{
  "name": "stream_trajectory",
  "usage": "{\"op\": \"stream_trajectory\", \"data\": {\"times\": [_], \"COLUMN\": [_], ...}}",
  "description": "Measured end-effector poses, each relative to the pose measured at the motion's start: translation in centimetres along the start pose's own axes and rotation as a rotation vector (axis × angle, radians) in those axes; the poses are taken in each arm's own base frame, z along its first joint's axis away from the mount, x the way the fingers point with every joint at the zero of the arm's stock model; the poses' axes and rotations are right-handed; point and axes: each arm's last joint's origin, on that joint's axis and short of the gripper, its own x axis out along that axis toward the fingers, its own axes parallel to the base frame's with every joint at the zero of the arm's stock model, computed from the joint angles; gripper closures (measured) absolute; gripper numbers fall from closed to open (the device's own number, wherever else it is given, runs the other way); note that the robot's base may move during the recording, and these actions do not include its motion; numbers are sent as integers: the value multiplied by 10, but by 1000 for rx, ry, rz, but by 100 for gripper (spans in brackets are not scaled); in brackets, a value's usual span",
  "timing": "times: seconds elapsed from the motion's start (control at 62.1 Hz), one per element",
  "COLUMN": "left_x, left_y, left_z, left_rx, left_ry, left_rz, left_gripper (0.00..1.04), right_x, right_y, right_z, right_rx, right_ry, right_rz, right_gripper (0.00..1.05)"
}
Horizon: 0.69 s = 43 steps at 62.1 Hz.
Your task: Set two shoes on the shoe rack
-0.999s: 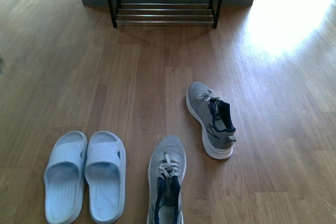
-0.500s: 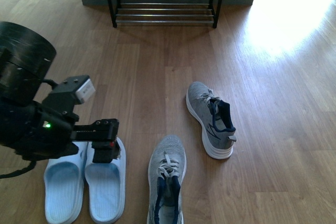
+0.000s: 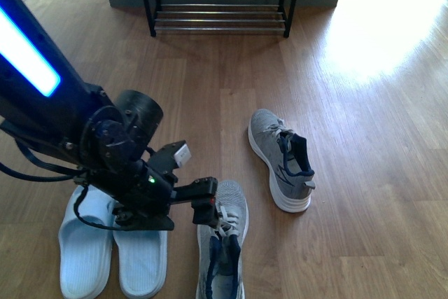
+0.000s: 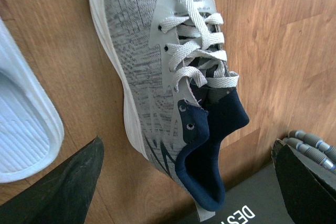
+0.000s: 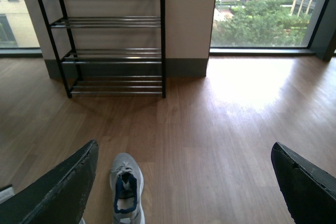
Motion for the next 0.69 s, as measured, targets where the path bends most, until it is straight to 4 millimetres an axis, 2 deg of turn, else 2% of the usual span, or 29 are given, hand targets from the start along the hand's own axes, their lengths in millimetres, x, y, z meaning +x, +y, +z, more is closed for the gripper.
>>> {"op": "stream_trajectory", "data": {"times": [0.193, 0.435, 0.693], "left_x": [32, 44, 57], "left_y": [0, 8, 16], "left_z": [2, -4, -1], "left_rx": [-14, -34, -10], "left_ry": [87, 137, 153], "left_rz": [-13, 14, 66], "left_gripper": [9, 9, 9], "right_x": [0, 0, 0], "right_y": [0, 0, 0], "right_z": [0, 0, 0], "right_rx": [0, 0, 0], "right_ry": [0, 0, 0], "right_rz": [0, 0, 0], "right_gripper": [9, 9, 9]}}
